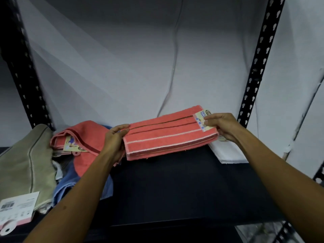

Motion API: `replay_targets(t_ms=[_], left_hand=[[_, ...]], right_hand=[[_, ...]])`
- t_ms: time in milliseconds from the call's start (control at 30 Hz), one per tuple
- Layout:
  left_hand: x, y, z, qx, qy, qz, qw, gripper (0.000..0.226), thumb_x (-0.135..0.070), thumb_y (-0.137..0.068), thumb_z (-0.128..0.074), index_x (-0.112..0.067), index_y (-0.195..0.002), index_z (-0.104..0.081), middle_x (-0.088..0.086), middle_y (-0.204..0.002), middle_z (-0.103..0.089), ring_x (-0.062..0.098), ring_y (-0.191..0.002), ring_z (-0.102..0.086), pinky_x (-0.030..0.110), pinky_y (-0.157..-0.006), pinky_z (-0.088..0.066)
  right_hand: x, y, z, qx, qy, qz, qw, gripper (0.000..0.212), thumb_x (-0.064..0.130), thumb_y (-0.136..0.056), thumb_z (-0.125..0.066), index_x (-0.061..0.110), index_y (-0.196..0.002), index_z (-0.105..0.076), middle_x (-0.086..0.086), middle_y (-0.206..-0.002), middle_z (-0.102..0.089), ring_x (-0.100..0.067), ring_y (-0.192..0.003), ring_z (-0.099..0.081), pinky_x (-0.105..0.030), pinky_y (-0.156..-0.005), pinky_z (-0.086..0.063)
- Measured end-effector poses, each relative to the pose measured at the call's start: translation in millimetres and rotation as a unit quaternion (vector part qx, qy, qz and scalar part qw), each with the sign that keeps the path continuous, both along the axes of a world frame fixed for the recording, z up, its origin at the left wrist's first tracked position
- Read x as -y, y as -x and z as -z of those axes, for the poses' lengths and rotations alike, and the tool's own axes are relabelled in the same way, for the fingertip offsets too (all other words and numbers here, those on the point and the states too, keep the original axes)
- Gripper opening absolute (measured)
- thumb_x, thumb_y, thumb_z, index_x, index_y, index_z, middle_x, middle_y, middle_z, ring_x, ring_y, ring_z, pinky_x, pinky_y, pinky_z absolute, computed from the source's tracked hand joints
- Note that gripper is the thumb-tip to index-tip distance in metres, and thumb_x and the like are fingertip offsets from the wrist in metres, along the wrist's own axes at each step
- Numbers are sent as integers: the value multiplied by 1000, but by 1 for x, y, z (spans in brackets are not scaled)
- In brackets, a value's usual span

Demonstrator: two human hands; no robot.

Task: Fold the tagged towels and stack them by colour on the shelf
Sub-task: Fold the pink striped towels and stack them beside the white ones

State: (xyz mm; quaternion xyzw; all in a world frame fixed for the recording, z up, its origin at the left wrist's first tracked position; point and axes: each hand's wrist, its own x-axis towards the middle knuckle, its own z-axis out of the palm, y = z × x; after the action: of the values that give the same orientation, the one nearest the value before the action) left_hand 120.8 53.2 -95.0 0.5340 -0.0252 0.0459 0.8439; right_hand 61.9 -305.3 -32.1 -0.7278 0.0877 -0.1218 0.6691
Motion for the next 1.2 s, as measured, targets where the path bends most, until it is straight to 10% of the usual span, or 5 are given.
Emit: replay_targets(t_ms=[167,433,733,1067,1200], left_hand=[[4,5,11,-135,-123,109,977,26,-5,-97,-51,-9,-72,-51,-2,-43,-44,6,-27,-34,14,-27,-22],[-8,21,51,-43,-448,57,891,21,6,-81,-70,-14,-81,-73,5,-69,-63,13,-59,-54,19,-56,-46],[-8,34,57,28,-600,9,799,29,-7,-81,-72,-17,-107,-75,1,-97,-66,15,-85,-58,22,-73,-38],[2,52,50,80,-764,-108,631,20,-21,-78,-61,-13,-94,-69,12,-103,-64,35,-96,-58,38,-74,-46],[32,58,56,218,-698,-49,680,45,-43,-85,-53,-18,-121,-63,7,-118,-62,29,-108,-58,44,-89,-48]], right_hand=[[7,18,53,-109,47,11,993,15,-11,-79,-71,-7,-94,-69,-21,-88,-71,-17,-61,-71,-25,-56,-59],[-4,8,95,-90,309,35,946,30,8,-79,-79,11,-109,-72,-6,-114,-67,-19,-98,-64,-27,-79,-48],[-25,7,98,-103,699,3,708,49,17,-89,-59,32,-135,-54,-5,-142,-44,-27,-133,-38,-55,-113,-19],[-39,-6,103,-57,686,-17,725,25,25,-96,-47,22,-108,-69,2,-113,-69,-22,-109,-59,-50,-114,-21],[-56,-14,111,12,615,-142,776,39,39,-100,-48,25,-135,-57,1,-142,-54,-21,-135,-45,-49,-115,-25]])
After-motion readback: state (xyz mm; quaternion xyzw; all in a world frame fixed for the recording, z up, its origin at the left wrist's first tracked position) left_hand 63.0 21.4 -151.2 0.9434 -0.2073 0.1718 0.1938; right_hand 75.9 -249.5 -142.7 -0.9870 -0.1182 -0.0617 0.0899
